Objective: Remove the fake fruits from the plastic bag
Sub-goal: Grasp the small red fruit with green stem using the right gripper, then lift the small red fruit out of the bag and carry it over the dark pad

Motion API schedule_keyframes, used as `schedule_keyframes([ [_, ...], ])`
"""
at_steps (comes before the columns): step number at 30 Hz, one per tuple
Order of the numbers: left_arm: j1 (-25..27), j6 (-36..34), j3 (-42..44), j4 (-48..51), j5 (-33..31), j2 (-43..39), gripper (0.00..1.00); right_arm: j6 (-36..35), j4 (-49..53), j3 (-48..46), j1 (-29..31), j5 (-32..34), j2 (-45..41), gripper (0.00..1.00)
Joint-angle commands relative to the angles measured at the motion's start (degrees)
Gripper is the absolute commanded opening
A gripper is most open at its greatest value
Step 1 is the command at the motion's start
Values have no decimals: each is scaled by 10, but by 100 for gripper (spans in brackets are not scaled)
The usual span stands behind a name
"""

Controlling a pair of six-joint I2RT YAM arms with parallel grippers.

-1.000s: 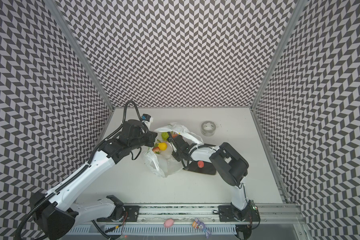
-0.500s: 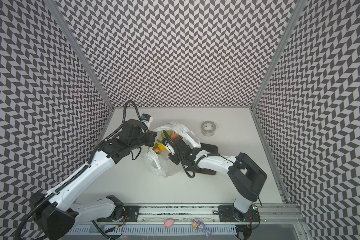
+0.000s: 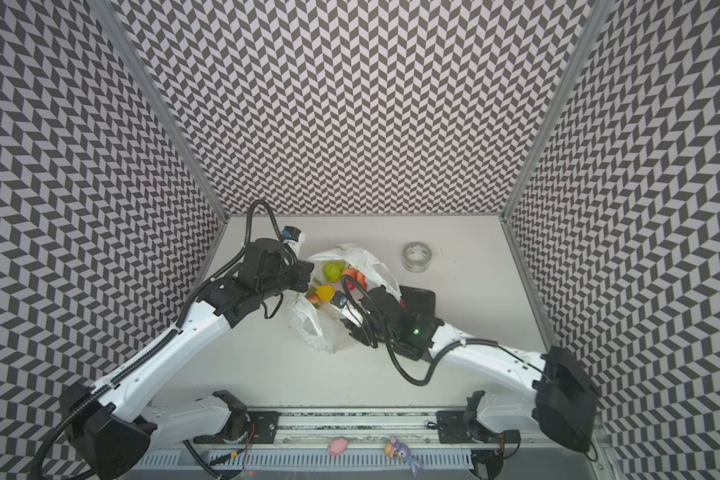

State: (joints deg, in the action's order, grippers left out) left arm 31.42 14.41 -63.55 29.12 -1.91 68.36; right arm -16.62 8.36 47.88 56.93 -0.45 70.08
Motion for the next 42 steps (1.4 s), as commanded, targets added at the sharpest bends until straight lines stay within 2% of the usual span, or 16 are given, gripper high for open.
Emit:
schedule_keyframes([
  [1,0,-10,-19,-14,-8,4,0,12,-10,-25,10,-44,-77,13],
  [6,0,-11,-15,-14,-8,6,0,97,19,-20,18,-45,-169,13],
  [10,0,-12,-17,-14,-8,9,0,167,34,-1,19,-6,-226,13],
  [15,0,-14,-25,-11,-8,17,0,247,89,42,18,77,-269,13],
  [23,0,-13,-28,-7,-6,17,0,391,197,81,11,287,-298,13],
  [26,0,-10,-27,-4,-5,17,0,448,228,81,-14,311,-288,13],
  [28,0,-6,-25,-1,-4,15,0,479,229,72,-46,295,-282,13],
  [31,0,0,-19,1,-5,10,0,525,232,54,-130,235,-265,13],
  [35,0,3,-10,1,-8,0,0,543,181,-6,-218,155,-236,14],
  [42,0,2,-14,2,-9,1,0,534,31,-119,-251,117,-159,17],
])
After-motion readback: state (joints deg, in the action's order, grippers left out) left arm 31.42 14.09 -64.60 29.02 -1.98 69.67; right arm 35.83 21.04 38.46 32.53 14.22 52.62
